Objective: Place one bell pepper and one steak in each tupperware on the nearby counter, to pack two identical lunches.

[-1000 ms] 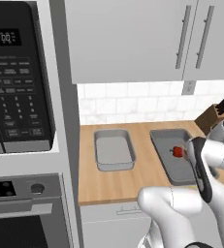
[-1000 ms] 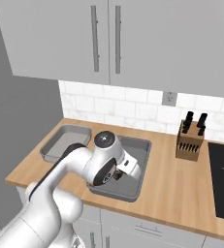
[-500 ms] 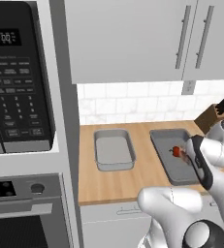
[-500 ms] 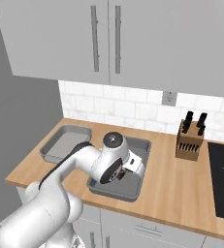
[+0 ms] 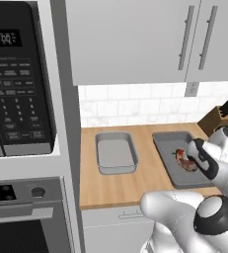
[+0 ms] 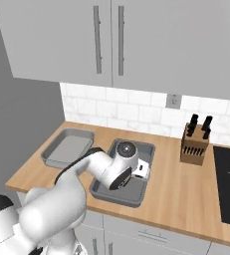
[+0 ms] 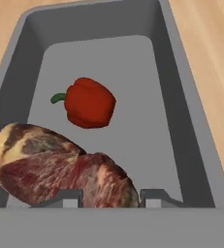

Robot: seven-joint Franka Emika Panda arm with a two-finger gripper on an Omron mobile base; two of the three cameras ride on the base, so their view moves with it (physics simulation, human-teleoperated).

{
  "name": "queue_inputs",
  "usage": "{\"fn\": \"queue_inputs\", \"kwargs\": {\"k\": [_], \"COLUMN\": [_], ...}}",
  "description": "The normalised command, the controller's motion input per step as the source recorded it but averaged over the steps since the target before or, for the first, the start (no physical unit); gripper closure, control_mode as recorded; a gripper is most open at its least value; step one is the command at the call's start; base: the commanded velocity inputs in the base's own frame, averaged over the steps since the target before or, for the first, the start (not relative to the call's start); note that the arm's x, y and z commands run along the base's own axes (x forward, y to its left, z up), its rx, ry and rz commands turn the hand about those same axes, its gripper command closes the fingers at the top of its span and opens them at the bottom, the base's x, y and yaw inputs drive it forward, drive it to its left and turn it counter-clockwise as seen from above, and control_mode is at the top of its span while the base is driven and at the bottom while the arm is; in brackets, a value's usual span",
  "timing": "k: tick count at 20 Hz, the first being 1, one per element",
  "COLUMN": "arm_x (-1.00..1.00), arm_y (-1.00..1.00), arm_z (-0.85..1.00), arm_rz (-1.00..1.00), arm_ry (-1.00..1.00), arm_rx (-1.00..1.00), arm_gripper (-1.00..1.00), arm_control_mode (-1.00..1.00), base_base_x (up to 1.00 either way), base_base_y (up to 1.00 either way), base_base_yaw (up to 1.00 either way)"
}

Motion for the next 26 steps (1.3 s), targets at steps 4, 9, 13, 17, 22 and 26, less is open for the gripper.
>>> {"fn": "queue_inputs", "kwargs": {"k": [4, 9, 13, 17, 22, 26], "arm_x": [0.37, -0.11, -0.83, -0.84, -0.64, -0.72], "arm_y": [0.0, -0.02, 0.03, 0.31, 0.63, 0.76], "arm_z": [-0.24, 0.33, 0.96, 0.78, 0.41, 0.06], "arm_rz": [0.08, 0.02, 0.03, 0.03, 0.01, 0.02], "arm_ry": [0.0, -0.01, -0.13, -0.05, -0.01, -0.01], "arm_rx": [0.0, 0.0, 0.0, -0.06, -0.14, -0.16], "arm_gripper": [-1.0, -1.0, -1.0, -1.0, -1.0, -1.0], "arm_control_mode": [-1.0, -1.0, -1.0, -1.0, -1.0, -1.0], "base_base_x": [0.0, 0.0, 0.0, 0.0, 0.0, 0.0], "base_base_y": [0.0, 0.0, 0.0, 0.0, 0.0, 0.0], "base_base_yaw": [0.0, 0.0, 0.0, 0.0, 0.0, 0.0]}}
